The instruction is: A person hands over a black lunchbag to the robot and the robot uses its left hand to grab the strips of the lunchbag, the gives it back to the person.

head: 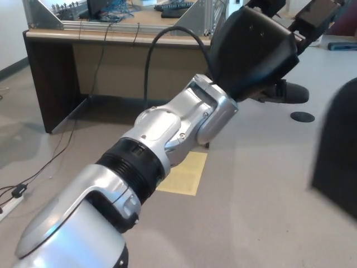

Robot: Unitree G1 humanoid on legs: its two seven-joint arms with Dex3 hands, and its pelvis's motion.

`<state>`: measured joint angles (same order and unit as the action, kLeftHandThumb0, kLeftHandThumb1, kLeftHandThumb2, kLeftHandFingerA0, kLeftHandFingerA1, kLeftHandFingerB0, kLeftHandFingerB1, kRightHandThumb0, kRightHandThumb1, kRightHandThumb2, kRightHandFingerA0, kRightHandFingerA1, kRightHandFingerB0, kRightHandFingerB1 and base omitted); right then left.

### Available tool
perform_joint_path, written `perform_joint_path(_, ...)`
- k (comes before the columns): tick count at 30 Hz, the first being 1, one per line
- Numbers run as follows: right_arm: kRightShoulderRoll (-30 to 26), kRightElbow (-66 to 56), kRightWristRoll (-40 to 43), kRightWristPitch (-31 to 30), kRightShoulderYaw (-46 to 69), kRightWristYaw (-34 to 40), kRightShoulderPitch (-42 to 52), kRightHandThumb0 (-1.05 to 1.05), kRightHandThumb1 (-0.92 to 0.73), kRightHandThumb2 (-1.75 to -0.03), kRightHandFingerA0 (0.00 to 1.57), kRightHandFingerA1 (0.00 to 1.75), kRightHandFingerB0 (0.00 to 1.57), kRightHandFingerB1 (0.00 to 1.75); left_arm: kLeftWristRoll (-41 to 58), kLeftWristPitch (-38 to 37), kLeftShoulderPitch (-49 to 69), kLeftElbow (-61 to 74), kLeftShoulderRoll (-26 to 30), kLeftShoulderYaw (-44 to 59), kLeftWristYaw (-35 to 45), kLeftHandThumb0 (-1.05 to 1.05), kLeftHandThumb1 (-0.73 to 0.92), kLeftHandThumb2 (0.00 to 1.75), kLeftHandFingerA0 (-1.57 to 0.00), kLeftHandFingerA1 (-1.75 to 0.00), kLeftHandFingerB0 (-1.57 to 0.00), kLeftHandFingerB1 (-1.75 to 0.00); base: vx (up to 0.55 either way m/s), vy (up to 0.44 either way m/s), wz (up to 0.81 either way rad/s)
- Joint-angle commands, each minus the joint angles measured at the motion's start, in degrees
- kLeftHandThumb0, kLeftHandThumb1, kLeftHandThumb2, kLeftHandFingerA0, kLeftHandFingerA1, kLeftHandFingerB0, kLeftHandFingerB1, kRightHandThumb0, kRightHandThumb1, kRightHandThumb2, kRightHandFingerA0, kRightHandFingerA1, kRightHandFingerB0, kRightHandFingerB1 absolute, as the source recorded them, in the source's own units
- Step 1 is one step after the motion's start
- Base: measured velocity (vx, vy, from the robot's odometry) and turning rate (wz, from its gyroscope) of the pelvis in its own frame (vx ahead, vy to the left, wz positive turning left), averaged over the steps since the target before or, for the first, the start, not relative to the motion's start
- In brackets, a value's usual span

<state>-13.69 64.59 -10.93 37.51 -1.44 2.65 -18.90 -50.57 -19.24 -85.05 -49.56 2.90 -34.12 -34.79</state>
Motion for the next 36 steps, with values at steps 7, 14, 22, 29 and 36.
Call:
perform_joint_path(7, -1.0, -0.1, 0.0, -0.7, 0.3, 0.9, -0.5, -0.81, -0.75, -0.71, 0.42, 0.45, 0.37, 0.38, 14.1, 1.4, 9.1, 20.5, 16.6, 11.5, 29.9, -0.89, 0.46, 0.82, 0.00, 0.00, 0.00, 0.00, 0.00, 0.000, 0.00)
perform_joint_path(14, -1.7, -0.3, -0.6, 0.1, 0.0, 1.3, 1.2, -0.80, -0.76, -0.70, 0.41, 0.44, 0.37, 0.39, 16.5, -1.7, 25.3, 27.3, 25.7, 18.6, 25.8, -0.83, 0.48, 0.85, 0.00, 0.00, 0.00, 0.00, 0.00, 0.000, 0.00)
perform_joint_path(22, -1.0, 0.0, -0.5, 0.6, -0.1, 1.8, 2.2, -0.75, -0.83, -0.65, 0.45, 0.44, 0.40, 0.38, 21.2, -8.1, 55.6, 34.6, 29.4, 25.9, 18.4, -0.66, 0.40, 0.79, -0.01, -0.14, -0.05, -0.18, 0.00, 0.000, 0.00)
perform_joint_path(29, -1.7, 0.1, -0.5, 0.1, 0.2, 2.4, 2.3, -0.84, -0.76, -0.72, 0.42, 0.46, 0.38, 0.39, 23.2, -13.4, 73.6, 28.1, 28.1, 29.9, 13.0, -0.67, 0.42, 0.77, -0.06, -0.24, -0.08, -0.25, 0.00, 0.000, 0.00)
perform_joint_path(36, -2.0, 0.0, -0.6, 0.4, 0.2, 2.7, 2.9, -0.73, -0.84, -0.65, 0.44, 0.43, 0.40, 0.38, 24.8, -16.5, 82.2, 15.8, 25.9, 32.8, 11.1, -0.70, 0.45, 0.76, -0.07, -0.33, -0.10, -0.29, 0.00, 0.000, 0.00)
